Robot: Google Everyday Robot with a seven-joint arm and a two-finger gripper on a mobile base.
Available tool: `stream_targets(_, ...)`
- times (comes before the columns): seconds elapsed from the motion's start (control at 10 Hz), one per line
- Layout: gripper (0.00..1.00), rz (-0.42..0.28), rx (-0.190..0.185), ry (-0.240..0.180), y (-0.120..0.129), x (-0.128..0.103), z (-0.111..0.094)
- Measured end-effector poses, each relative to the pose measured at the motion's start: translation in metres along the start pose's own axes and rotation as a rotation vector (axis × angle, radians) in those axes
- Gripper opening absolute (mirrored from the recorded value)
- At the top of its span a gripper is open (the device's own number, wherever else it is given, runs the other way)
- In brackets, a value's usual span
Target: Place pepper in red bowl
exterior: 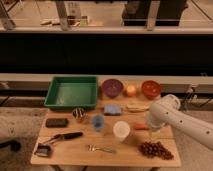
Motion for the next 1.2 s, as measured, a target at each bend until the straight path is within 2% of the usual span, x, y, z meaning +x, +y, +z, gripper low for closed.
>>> stream_targets(0.2, 0.8, 0.001, -0.002, 0.006, -0.012, 0.0, 0.002)
stream_targets(0.5, 0.8, 0.002, -0.01, 0.019, -0.015, 0.003, 0.004)
stream_targets(1.2, 0.8, 0.014, -0.026, 0.02, -0.018, 0.01, 0.021)
